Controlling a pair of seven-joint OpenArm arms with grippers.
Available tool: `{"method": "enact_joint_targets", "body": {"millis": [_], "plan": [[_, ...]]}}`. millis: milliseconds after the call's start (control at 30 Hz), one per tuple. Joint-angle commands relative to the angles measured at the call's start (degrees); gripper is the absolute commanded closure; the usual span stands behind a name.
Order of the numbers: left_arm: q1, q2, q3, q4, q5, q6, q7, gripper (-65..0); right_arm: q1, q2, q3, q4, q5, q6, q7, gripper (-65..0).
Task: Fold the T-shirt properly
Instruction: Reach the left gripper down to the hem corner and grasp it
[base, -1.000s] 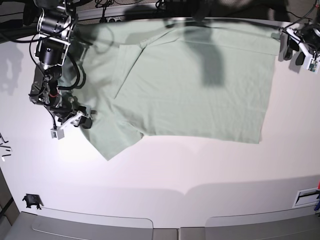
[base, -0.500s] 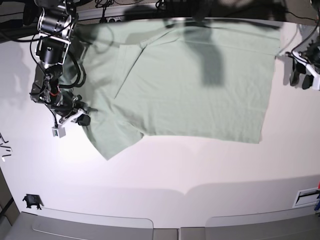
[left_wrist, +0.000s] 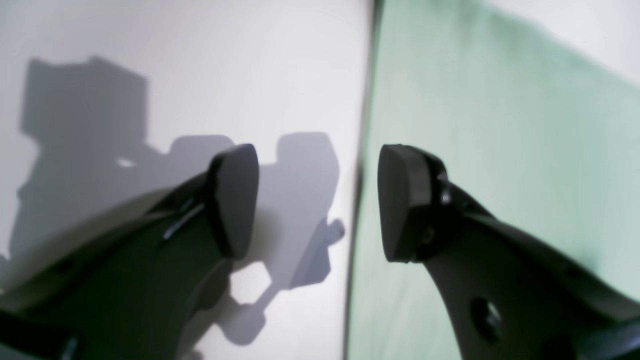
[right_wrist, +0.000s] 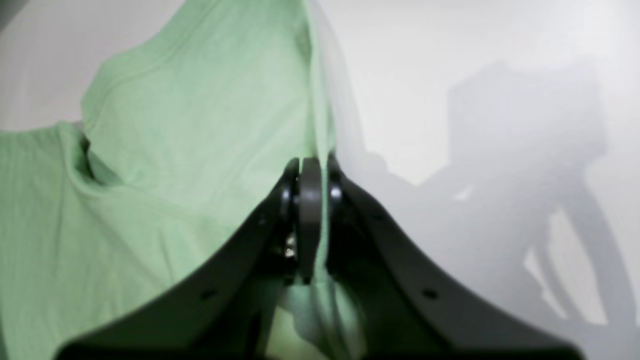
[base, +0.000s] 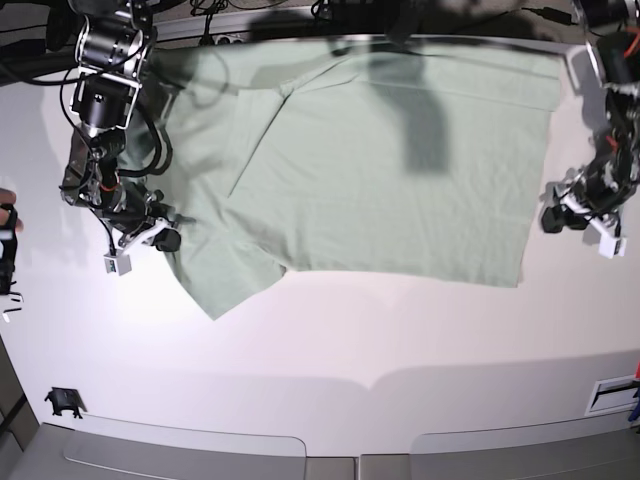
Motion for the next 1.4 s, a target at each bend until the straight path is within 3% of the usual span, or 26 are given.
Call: {"method": "enact_joint_targets", "body": {"millis": [0, 200, 400, 800, 867, 1000, 1100, 1267, 1367], "plan": [[-3.2, -1.2, 1.2, -1.3, -0.7, 0.0, -1.5, -35.2, 0.6, 0.7, -0.1, 0.3, -1.2, -0.5, -1.3, 0.0], [-16.7, -1.1, 9.6, -20.1, 0.1, 0.7, -6.0, -35.2, 0.6, 0.7, -0.1, 0.3, -1.2, -0.5, -1.3, 0.0], [-26.1, 1.2, 10.8, -35.7, 1.8, 0.6, -8.9, -35.2, 0.6, 0.7, -0.1, 0.3, -1.2, -0.5, -1.3, 0.0], [-27.6, 7.3, 10.8, -38.4, 4.4, -1.7, -6.9, -35.0, 0.6, 0.7, -0.1, 0.3, -1.2, -0.5, -1.5, 0.0], [-27.6, 7.3, 10.8, -38.4, 4.4, -1.6, -7.2, -30.9, 0.6, 0.7, -0.1, 0.3, -1.2, -0.5, -1.6, 0.0], [-27.6, 6.4, 10.8, -38.3, 4.3, -1.6, -9.2, -11.0, 0.6, 0.7, -0.1, 0.3, -1.2, -0.5, -2.0, 0.0], [-27.6, 5.7, 10.8, -38.3, 4.3, -1.7, -10.1, 0.0, 0.6, 0.7, -0.1, 0.3, -1.2, -0.5, -2.3, 0.0], [-27.6, 4.7, 10.8, -38.2, 4.3, -1.8, -11.2, 0.0, 0.6, 0.7, -0.1, 0.3, -1.2, -0.5, -2.4, 0.0], [-27.6, 3.9, 10.8, -38.2, 3.5, -4.7, -11.9, 0.0, 0.6, 0.7, 0.0, 0.6, -1.1, -0.5, -3.0, 0.0]]}}
